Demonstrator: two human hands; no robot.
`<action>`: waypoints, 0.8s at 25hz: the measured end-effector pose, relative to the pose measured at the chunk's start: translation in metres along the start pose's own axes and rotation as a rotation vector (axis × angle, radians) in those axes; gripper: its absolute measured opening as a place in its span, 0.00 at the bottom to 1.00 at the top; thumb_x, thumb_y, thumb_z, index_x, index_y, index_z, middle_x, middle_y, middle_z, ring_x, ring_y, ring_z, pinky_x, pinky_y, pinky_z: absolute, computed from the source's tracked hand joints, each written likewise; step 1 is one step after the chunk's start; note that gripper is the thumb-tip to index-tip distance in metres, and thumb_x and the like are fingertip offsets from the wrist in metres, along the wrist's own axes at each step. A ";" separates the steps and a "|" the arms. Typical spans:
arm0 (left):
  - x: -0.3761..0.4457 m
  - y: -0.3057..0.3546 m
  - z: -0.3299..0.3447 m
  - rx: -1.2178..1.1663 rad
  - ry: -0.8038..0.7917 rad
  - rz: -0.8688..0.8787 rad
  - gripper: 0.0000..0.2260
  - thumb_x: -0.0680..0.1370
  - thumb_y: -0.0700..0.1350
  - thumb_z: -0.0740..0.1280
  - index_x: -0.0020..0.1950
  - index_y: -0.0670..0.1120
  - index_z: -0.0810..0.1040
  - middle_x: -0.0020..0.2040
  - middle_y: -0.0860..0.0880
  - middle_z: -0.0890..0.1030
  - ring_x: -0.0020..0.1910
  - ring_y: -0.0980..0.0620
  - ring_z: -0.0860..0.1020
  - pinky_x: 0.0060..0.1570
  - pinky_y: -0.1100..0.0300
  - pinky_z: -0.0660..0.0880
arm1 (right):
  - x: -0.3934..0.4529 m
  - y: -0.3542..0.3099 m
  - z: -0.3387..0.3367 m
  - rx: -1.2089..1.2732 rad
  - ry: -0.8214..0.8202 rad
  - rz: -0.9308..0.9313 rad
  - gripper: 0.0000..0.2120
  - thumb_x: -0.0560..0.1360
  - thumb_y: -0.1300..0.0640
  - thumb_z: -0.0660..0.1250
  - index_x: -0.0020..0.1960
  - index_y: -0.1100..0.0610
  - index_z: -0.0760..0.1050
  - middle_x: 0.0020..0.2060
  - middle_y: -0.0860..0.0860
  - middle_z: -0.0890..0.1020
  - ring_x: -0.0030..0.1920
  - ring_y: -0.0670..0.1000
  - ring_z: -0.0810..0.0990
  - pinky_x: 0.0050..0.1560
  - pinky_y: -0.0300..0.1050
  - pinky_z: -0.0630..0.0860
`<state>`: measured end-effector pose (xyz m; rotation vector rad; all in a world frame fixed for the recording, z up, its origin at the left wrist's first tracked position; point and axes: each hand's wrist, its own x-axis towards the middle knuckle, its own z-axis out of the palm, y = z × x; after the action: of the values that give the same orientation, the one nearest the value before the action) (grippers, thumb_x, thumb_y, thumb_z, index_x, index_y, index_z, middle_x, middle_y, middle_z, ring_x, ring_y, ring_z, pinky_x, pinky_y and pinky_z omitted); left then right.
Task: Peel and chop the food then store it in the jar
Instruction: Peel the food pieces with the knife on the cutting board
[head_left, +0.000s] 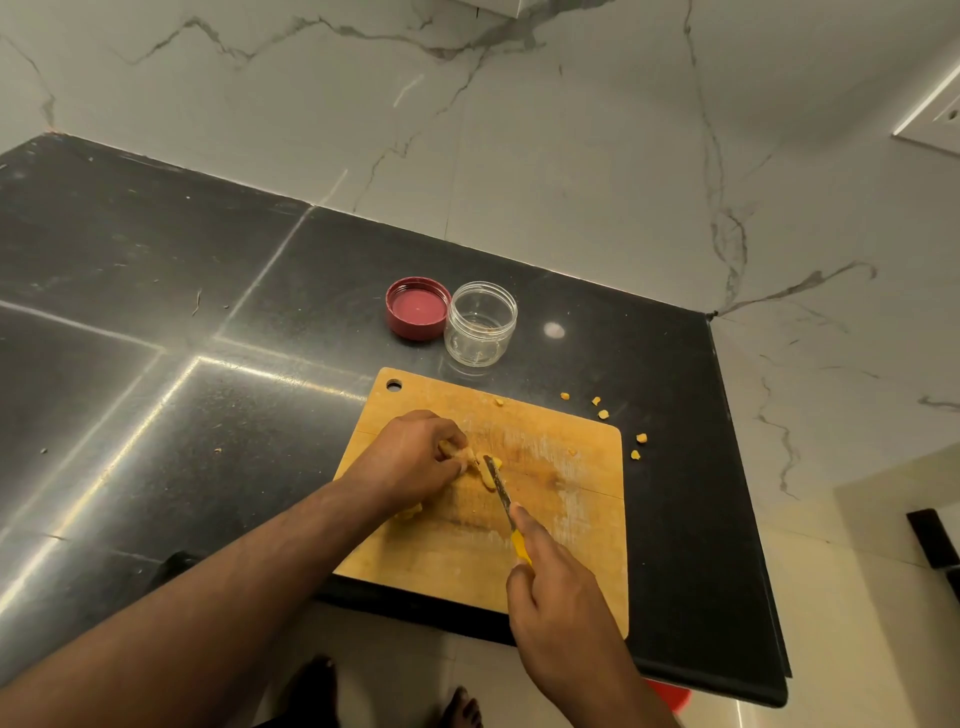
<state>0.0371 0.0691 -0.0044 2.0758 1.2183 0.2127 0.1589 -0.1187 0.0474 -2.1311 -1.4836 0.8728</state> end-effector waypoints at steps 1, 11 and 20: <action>-0.001 0.000 0.000 0.003 0.003 0.001 0.15 0.77 0.50 0.72 0.63 0.54 0.79 0.60 0.54 0.77 0.51 0.56 0.76 0.47 0.68 0.73 | 0.003 -0.002 0.001 -0.016 -0.002 -0.013 0.25 0.83 0.53 0.53 0.79 0.43 0.54 0.67 0.41 0.71 0.61 0.40 0.71 0.61 0.34 0.70; 0.001 0.000 -0.003 -0.006 0.016 0.022 0.11 0.76 0.51 0.73 0.58 0.53 0.82 0.55 0.54 0.78 0.48 0.55 0.76 0.41 0.69 0.71 | 0.022 -0.010 0.011 -0.196 -0.006 -0.089 0.26 0.84 0.54 0.51 0.80 0.46 0.49 0.66 0.45 0.71 0.57 0.45 0.73 0.57 0.38 0.73; 0.002 0.000 -0.002 0.014 0.020 0.040 0.11 0.76 0.51 0.73 0.58 0.53 0.82 0.56 0.54 0.78 0.48 0.56 0.76 0.43 0.68 0.71 | 0.030 -0.013 0.006 -0.200 -0.074 -0.092 0.26 0.83 0.55 0.50 0.80 0.46 0.50 0.66 0.48 0.71 0.61 0.48 0.72 0.62 0.43 0.72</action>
<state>0.0371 0.0718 -0.0031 2.1161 1.1948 0.2447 0.1535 -0.0859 0.0435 -2.1689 -1.7582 0.8079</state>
